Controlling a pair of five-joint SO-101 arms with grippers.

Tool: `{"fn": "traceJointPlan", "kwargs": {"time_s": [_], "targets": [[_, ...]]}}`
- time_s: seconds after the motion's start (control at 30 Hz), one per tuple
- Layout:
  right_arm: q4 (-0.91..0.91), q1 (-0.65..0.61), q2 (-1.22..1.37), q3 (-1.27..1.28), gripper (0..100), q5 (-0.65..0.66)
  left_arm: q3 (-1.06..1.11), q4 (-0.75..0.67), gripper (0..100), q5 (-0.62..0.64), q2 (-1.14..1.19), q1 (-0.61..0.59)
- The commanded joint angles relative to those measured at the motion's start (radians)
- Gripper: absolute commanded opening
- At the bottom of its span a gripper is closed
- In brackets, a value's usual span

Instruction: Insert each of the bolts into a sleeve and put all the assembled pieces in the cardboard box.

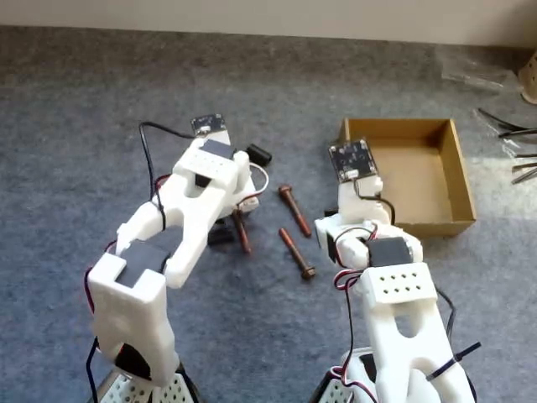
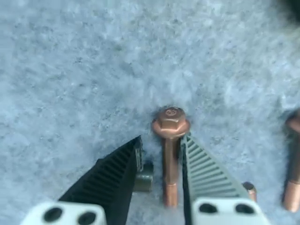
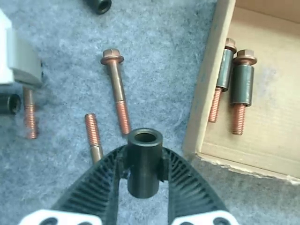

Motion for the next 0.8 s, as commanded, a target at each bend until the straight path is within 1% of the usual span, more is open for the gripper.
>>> {"fn": "traceJointPlan", "kwargs": {"time_s": [0.0,0.1,0.2,0.27,0.5,0.77], "targets": [[-0.022,0.012,-0.025,-0.005,0.4,0.011,-0.101,0.003,14,0.003,0.027,0.021],[-0.022,0.012,-0.025,-0.004,0.4,0.011,-0.134,0.003,14,-0.005,0.062,0.021],[-0.022,0.012,-0.025,-0.004,0.4,0.011,-0.157,0.003,14,-0.071,0.085,0.022],[-0.022,0.012,-0.025,-0.004,0.4,0.011,-0.168,0.003,11,-0.101,0.094,0.022],[-0.022,0.012,-0.025,-0.004,0.4,0.011,-0.166,-0.003,1,-0.109,0.097,0.016],[-0.022,0.012,-0.025,-0.004,0.4,0.011,-0.166,0.003,0,-0.115,0.096,0.024]]}}
